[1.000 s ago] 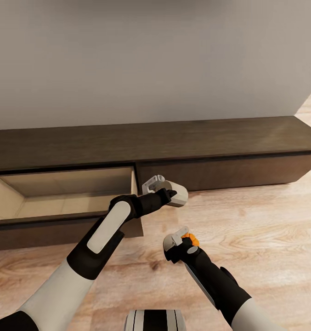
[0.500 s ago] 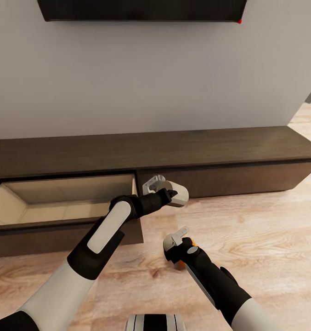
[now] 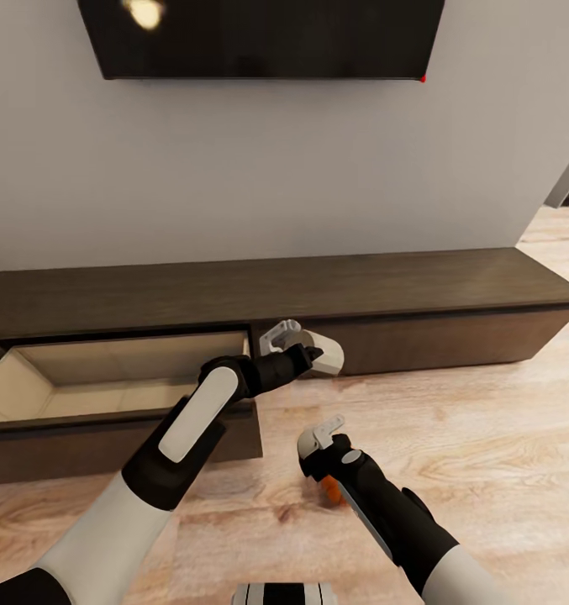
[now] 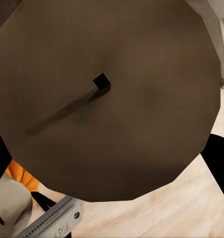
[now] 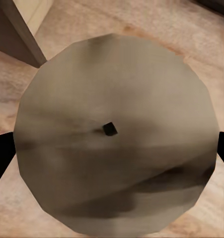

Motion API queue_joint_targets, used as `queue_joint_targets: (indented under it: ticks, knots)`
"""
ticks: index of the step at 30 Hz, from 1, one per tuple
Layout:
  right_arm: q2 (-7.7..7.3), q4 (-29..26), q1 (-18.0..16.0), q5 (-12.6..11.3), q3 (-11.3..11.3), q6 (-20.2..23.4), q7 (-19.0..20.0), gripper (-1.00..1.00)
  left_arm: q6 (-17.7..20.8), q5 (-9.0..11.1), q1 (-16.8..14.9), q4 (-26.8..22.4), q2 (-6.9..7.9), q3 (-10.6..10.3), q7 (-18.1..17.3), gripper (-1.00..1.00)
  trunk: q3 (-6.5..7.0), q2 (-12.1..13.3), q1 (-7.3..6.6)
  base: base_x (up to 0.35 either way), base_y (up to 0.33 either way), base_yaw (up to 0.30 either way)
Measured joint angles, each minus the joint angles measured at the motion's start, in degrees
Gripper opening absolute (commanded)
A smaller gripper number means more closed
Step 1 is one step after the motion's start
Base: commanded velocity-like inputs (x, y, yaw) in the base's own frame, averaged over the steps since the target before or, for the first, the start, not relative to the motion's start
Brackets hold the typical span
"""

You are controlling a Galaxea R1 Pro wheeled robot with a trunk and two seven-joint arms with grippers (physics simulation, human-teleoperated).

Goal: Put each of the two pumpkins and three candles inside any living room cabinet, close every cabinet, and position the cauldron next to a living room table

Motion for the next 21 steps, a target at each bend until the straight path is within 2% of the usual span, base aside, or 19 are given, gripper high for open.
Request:
queue_joint_targets:
  ticks: [18, 21]
  knots:
    - [0.08, 0.2, 0.0, -0.2, -0.3, 0.2, -0.1, -1.00, 0.1, 0.0, 0.0, 0.1, 0.01, 0.1, 0.2, -1.00, 3.99, 0.2, -0.46, 0.000, 0.000, 0.000]
    - [0.07, 0.2, 0.0, -0.1, -0.5, 2.7, -0.3, -1.00, 0.1, 0.1, 0.0, 0.1, 0.06, 0.1, 0.2, -1.00, 4.65, 0.3, -0.54, 0.000, 0.000, 0.000]
